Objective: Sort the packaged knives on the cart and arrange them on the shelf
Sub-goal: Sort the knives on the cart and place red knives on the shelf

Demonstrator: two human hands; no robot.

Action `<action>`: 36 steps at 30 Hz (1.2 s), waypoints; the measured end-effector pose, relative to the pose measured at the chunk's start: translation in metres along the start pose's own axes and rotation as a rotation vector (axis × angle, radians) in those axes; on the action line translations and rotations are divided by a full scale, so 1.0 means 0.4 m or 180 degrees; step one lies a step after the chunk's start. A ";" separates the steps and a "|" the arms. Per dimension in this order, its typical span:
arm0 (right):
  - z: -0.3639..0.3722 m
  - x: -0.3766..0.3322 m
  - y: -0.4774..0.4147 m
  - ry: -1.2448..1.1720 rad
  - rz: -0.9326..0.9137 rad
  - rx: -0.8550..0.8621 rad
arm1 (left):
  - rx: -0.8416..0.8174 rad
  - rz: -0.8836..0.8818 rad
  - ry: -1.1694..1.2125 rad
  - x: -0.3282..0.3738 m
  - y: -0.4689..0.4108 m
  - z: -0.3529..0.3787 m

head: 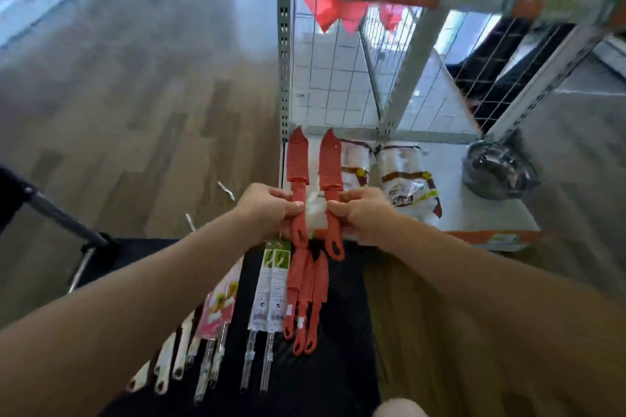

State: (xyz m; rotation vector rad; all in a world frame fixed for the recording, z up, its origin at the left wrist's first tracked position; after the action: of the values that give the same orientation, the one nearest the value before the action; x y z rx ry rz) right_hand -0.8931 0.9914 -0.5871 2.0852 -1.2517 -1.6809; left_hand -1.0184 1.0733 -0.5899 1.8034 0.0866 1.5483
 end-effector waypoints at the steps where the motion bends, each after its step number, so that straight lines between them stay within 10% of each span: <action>1: -0.025 -0.061 0.044 -0.0004 -0.0003 -0.0022 | 0.0024 -0.0001 0.0017 0.070 0.039 -0.010; 19: -0.318 -0.961 0.783 0.0045 -0.0412 0.0236 | -0.0121 0.0531 -0.0251 1.056 0.673 -0.129; 36: -0.527 -1.224 0.582 0.0054 -0.0872 0.0284 | -0.0206 0.0753 0.0028 1.364 0.520 0.020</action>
State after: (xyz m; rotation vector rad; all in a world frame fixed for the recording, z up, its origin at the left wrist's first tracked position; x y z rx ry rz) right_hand -0.8241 1.1132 -0.0224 2.4128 -1.0952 -1.7372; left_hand -0.9490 1.1912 -0.0221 1.8067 -0.1771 1.7016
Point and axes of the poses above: each hand's wrist, its own y-axis away from the middle knuckle, its own z-axis out of the palm, x = y × z, the point moved 3 cm from there along -y, towards the middle knuckle, and after that the axes turned 10 degrees about y, right-handed, at the moved point
